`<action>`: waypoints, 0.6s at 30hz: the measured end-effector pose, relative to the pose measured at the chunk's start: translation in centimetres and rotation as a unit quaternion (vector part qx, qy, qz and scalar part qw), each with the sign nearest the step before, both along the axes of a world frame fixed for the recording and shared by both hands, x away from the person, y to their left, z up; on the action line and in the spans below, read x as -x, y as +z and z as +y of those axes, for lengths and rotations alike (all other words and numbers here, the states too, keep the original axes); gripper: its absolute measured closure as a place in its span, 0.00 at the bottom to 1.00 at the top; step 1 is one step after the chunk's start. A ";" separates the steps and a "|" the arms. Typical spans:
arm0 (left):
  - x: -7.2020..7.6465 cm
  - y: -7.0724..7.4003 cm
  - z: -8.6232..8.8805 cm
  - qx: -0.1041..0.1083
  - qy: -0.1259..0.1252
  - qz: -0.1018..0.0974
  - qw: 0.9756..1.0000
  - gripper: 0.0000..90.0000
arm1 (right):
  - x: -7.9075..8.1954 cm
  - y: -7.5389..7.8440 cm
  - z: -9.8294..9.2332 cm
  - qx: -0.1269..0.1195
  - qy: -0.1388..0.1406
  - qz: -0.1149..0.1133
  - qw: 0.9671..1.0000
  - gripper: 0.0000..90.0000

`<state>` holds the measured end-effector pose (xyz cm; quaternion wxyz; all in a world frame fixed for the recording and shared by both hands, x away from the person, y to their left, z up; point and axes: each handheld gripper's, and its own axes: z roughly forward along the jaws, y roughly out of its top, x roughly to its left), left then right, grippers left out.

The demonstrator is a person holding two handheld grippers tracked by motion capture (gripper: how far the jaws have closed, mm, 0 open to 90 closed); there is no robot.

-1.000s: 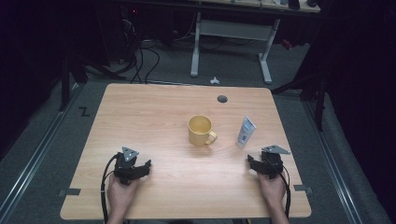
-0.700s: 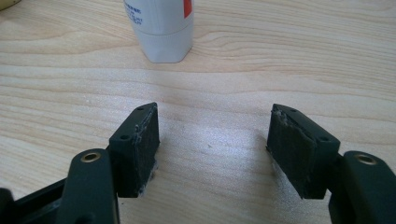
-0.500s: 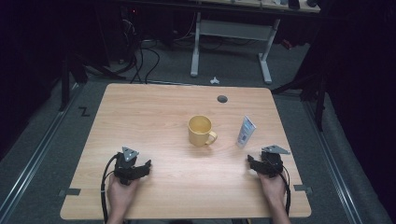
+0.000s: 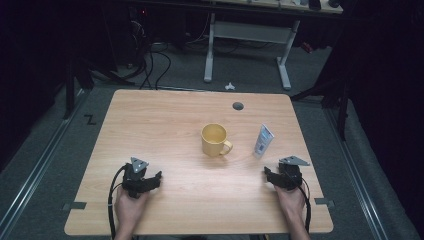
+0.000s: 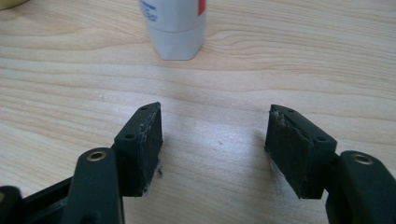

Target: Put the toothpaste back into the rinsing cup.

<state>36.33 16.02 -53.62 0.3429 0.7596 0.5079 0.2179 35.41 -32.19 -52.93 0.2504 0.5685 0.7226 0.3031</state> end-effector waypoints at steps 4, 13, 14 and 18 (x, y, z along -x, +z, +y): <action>0.0 0.0 0.0 0.000 0.000 0.000 1.000 0.30 | 0.1 0.0 0.2 -0.003 0.007 0.002 1.000 0.41; 0.0 0.0 0.0 0.000 0.000 0.000 1.000 0.30 | 0.9 0.4 0.6 -0.007 0.018 -0.005 1.000 0.41; 0.0 0.0 0.0 0.000 0.000 0.000 1.000 0.30 | 1.1 0.5 0.7 -0.008 0.019 -0.005 1.000 0.41; 0.0 0.0 0.0 0.000 0.000 0.000 1.000 0.30 | 1.4 0.6 1.0 -0.010 0.026 -0.008 1.000 0.41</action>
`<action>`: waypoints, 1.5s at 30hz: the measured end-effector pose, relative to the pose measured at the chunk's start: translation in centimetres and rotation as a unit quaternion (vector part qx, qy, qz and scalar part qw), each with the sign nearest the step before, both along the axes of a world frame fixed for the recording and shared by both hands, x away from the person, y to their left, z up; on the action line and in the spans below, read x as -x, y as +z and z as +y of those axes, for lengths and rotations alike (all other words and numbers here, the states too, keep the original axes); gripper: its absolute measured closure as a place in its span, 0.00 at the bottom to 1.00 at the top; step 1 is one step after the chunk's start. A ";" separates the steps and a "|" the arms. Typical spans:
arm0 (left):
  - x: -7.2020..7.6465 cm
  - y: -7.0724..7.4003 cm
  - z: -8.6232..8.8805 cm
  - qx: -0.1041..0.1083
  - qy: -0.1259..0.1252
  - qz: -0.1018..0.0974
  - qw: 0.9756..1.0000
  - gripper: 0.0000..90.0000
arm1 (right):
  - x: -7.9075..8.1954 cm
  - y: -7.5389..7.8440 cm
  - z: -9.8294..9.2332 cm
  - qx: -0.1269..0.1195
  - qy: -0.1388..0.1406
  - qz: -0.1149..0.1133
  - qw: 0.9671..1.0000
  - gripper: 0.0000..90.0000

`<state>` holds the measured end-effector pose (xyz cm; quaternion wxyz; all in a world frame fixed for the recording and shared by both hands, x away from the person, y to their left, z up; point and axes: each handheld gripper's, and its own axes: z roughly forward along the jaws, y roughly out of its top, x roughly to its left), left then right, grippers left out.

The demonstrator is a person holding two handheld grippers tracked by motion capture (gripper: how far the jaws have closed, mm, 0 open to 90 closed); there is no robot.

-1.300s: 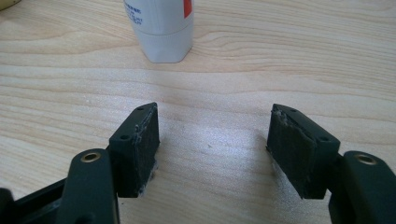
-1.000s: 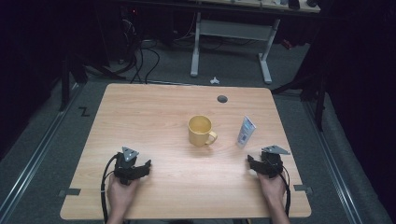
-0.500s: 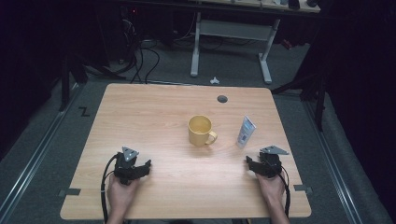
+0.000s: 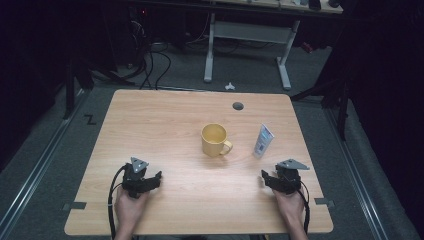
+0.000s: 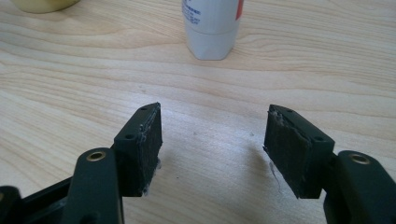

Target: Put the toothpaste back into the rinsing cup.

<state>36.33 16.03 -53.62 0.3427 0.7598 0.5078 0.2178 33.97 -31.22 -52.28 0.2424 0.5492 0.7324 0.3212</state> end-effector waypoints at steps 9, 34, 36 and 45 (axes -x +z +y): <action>0.0 0.0 0.0 0.001 0.000 0.000 1.000 0.30 | 0.3 0.3 0.5 -0.011 0.006 -0.003 1.000 0.42; 0.0 0.0 0.0 0.000 0.000 0.000 1.000 0.29 | 0.0 2.0 0.9 -0.019 0.009 -0.038 0.999 0.43; 0.0 0.0 0.0 0.000 0.000 0.000 1.000 0.29 | -0.2 2.2 1.0 -0.019 0.011 -0.040 0.999 0.43; 0.1 0.0 0.1 0.001 -0.001 0.001 1.000 0.29 | -1.0 2.8 1.3 -0.011 0.007 -0.047 0.999 0.43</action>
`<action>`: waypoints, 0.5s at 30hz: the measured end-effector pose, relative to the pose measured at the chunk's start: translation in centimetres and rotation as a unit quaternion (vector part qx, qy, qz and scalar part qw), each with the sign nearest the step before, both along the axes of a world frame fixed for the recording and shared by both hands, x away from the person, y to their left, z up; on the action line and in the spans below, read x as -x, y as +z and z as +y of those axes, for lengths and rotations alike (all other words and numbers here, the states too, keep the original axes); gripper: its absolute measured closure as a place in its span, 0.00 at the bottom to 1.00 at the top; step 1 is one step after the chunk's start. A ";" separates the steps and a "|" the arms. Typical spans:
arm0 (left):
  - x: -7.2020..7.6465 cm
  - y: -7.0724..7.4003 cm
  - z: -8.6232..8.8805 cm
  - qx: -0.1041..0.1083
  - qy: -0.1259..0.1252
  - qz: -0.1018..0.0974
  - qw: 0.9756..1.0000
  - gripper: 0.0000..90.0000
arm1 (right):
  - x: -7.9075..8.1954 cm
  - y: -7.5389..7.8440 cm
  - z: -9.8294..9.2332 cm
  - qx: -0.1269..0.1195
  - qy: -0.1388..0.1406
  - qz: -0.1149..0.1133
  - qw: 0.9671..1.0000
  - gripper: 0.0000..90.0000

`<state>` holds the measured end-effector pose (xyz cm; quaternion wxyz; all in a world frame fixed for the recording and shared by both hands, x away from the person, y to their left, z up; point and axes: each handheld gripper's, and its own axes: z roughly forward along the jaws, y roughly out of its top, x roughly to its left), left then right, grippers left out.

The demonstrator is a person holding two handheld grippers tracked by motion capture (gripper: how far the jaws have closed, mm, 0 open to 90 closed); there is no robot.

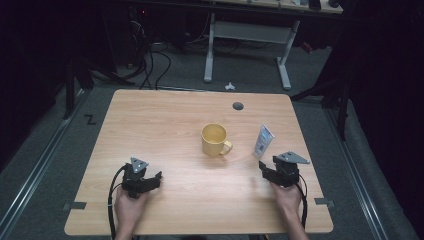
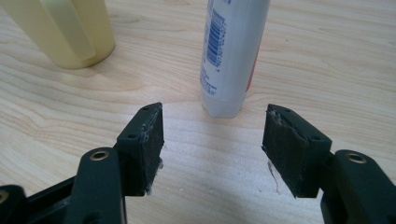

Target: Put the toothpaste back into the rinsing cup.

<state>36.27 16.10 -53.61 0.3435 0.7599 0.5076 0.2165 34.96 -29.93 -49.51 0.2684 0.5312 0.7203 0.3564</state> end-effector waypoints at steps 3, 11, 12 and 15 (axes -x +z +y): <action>0.0 0.0 0.0 0.000 0.000 0.000 1.000 0.29 | -0.3 0.2 -0.1 -0.003 -0.003 0.000 1.000 0.42; 0.0 0.0 0.0 -0.001 0.000 0.000 1.000 0.29 | -0.7 0.2 -0.4 -0.008 -0.009 0.009 1.000 0.40; 0.0 0.0 0.0 0.000 0.000 0.000 1.000 0.29 | -0.7 0.3 -0.4 -0.010 -0.011 0.010 1.000 0.39; 0.0 0.0 0.0 -0.001 0.000 0.000 1.000 0.29 | -1.0 0.8 -0.4 -0.011 -0.012 0.006 1.000 0.39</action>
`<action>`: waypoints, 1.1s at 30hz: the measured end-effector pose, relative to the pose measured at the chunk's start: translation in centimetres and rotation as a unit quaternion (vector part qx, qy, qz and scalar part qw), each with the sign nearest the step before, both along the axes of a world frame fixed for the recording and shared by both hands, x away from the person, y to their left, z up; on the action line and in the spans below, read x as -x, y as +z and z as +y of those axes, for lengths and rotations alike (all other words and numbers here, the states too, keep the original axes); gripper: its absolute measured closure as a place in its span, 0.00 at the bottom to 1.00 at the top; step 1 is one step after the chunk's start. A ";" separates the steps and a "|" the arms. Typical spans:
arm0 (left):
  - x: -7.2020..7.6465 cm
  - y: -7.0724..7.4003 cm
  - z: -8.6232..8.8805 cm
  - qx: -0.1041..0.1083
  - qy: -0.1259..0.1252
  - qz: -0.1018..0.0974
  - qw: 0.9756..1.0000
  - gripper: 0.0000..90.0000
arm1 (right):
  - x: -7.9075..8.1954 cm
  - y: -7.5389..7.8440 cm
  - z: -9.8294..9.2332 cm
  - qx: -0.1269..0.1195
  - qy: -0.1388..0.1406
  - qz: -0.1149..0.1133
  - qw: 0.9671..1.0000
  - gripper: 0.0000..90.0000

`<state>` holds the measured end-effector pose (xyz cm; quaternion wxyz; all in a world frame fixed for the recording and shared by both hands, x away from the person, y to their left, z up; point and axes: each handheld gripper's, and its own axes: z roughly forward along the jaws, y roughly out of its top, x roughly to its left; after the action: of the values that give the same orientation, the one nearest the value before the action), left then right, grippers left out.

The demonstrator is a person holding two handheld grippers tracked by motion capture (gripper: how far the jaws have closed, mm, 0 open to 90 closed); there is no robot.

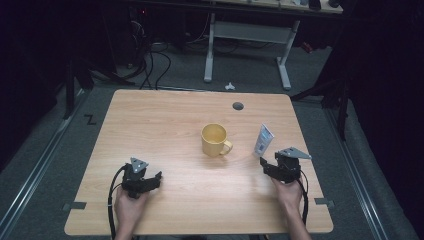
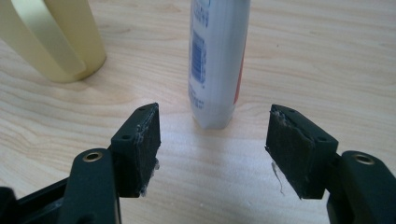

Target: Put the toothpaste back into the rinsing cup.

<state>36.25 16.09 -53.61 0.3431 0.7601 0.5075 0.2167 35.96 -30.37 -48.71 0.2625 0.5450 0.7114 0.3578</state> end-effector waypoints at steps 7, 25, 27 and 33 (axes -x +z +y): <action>0.0 0.0 0.0 0.001 0.001 0.001 1.000 0.29 | -1.0 0.8 0.2 -0.002 0.004 -0.004 1.000 0.39; 0.0 0.0 0.0 0.001 0.000 0.000 1.000 0.29 | -3.6 0.9 0.8 -0.026 0.004 0.001 1.000 0.43; 0.0 0.0 0.0 0.001 0.000 0.000 1.000 0.29 | -3.9 0.8 0.9 -0.028 0.004 0.001 1.000 0.44; 0.0 0.0 0.0 0.001 0.000 0.000 1.000 0.29 | -4.8 0.5 1.3 -0.027 0.001 0.007 1.000 0.47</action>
<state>36.25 16.10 -53.60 0.3437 0.7597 0.5080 0.2161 40.72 -29.11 -48.20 0.2422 0.5539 0.7036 0.3735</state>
